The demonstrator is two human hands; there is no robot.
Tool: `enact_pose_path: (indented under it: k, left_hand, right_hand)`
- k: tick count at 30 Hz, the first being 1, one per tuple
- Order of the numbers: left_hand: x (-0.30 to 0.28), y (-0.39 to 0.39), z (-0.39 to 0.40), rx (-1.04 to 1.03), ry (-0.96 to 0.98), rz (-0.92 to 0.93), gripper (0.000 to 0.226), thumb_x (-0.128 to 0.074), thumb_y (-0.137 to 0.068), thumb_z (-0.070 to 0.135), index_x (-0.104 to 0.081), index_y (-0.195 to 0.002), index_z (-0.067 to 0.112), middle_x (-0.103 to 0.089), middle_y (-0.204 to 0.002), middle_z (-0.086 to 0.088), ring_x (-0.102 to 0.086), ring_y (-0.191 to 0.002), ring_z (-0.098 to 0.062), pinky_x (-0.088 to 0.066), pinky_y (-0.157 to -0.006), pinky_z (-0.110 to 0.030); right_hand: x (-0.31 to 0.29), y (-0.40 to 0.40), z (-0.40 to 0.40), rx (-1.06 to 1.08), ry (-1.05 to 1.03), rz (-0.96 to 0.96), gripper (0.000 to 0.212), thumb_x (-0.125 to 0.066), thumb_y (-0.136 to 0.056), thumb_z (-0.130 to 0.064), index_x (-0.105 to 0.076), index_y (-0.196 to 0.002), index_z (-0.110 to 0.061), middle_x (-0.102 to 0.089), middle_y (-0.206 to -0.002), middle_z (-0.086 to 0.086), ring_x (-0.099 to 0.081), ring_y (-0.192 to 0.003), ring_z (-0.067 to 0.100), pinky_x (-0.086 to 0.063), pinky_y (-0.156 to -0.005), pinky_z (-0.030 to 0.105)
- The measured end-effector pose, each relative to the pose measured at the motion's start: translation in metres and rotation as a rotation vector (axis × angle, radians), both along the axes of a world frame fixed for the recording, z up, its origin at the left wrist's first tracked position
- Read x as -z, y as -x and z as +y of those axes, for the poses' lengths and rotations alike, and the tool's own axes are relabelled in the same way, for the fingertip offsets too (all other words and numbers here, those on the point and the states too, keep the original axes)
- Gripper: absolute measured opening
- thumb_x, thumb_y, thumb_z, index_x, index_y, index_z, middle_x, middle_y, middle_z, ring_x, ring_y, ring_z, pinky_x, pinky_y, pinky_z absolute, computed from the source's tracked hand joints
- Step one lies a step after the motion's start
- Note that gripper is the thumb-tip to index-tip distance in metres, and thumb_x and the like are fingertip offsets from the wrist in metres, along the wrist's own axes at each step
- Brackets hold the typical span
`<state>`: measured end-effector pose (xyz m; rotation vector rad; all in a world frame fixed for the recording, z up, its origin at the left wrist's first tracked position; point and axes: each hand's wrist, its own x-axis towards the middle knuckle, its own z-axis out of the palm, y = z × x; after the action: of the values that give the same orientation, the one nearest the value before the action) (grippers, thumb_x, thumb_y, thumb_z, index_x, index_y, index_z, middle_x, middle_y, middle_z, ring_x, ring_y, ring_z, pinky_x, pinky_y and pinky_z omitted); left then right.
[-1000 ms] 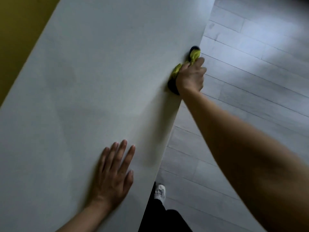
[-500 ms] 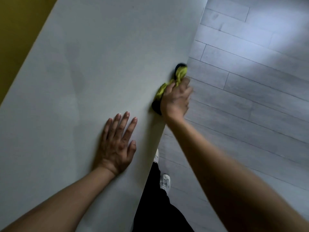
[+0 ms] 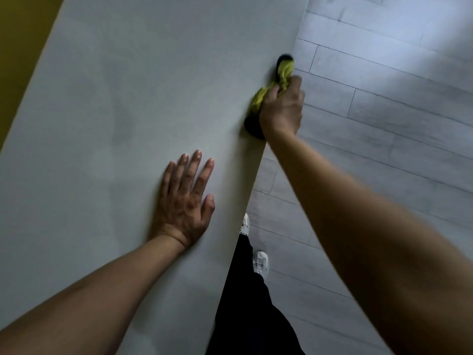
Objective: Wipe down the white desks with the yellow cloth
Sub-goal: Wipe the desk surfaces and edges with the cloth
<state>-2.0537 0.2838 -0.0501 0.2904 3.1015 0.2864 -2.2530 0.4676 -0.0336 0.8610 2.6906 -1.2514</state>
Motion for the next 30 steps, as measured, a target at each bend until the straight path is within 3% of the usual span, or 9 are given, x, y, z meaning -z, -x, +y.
enact_pose_path:
  k: [6,10,14,16,19,24,30]
  left_hand:
    - [-0.003,-0.001,0.001,-0.01,0.005,-0.005,0.068,-0.035,-0.096,0.041,-0.038,-0.159,0.016,-0.03,-0.168,-0.012,-0.027,-0.155,-0.035,-0.021,-0.126,-0.056]
    - [-0.005,0.0,0.003,-0.011,0.018,-0.016,0.069,-0.036,-0.095,0.041,-0.038,-0.159,0.016,-0.029,-0.168,-0.012,-0.027,-0.155,-0.035,-0.021,-0.126,-0.056]
    - [-0.004,0.0,0.001,-0.001,0.02,-0.019,0.07,-0.035,-0.095,0.04,-0.036,-0.16,0.016,-0.028,-0.169,-0.012,-0.025,-0.156,-0.034,-0.021,-0.125,-0.057]
    - [-0.004,0.0,0.001,-0.003,0.021,-0.017,0.069,-0.034,-0.095,0.04,-0.036,-0.16,0.015,-0.028,-0.168,-0.012,-0.026,-0.156,-0.034,-0.021,-0.126,-0.057]
    - [-0.003,0.001,0.001,-0.002,0.017,-0.012,0.069,-0.035,-0.095,0.04,-0.037,-0.16,0.014,-0.028,-0.168,-0.013,-0.026,-0.156,-0.035,-0.02,-0.126,-0.057]
    - [-0.002,0.0,0.001,-0.01,0.004,0.009,0.069,-0.037,-0.095,0.04,-0.038,-0.159,0.016,-0.029,-0.168,-0.012,-0.026,-0.156,-0.035,-0.018,-0.127,-0.055]
    - [-0.003,0.0,0.0,-0.017,-0.008,0.009,0.069,-0.037,-0.095,0.039,-0.037,-0.16,0.017,-0.03,-0.168,-0.012,-0.026,-0.156,-0.034,-0.017,-0.127,-0.053]
  right_hand:
    - [-0.006,0.018,0.005,-0.031,-0.021,-0.038,0.04,-0.039,-0.102,-0.034,-0.038,-0.139,-0.018,-0.052,-0.123,0.01,-0.059,-0.105,0.031,-0.048,-0.089,0.042]
    - [0.002,-0.08,-0.012,-0.029,0.013,-0.01,0.036,-0.043,-0.101,-0.034,-0.044,-0.132,-0.016,-0.053,-0.118,0.014,-0.058,-0.102,0.037,-0.043,-0.081,0.04]
    - [-0.004,-0.212,-0.039,-0.097,0.058,-0.041,0.035,-0.044,-0.101,-0.032,-0.042,-0.133,-0.019,-0.051,-0.115,0.009,-0.059,-0.097,0.034,-0.051,-0.081,0.045]
    - [-0.007,-0.238,-0.044,-0.108,0.05,-0.082,0.033,-0.044,-0.101,-0.034,-0.04,-0.131,-0.021,-0.051,-0.114,0.008,-0.06,-0.095,0.033,-0.052,-0.081,0.044]
    - [-0.005,-0.217,-0.041,-0.099,0.038,-0.085,0.034,-0.042,-0.102,-0.034,-0.04,-0.132,-0.018,-0.051,-0.115,0.01,-0.06,-0.097,0.035,-0.048,-0.079,0.041]
    - [0.002,-0.11,-0.023,-0.023,0.018,-0.077,0.041,-0.041,-0.102,-0.036,-0.04,-0.138,-0.017,-0.053,-0.123,0.014,-0.058,-0.108,0.039,-0.04,-0.081,0.04]
    - [-0.002,-0.051,-0.011,-0.022,-0.02,-0.069,0.038,-0.039,-0.103,-0.034,-0.036,-0.138,-0.018,-0.053,-0.12,0.01,-0.059,-0.101,0.031,-0.041,-0.077,0.039]
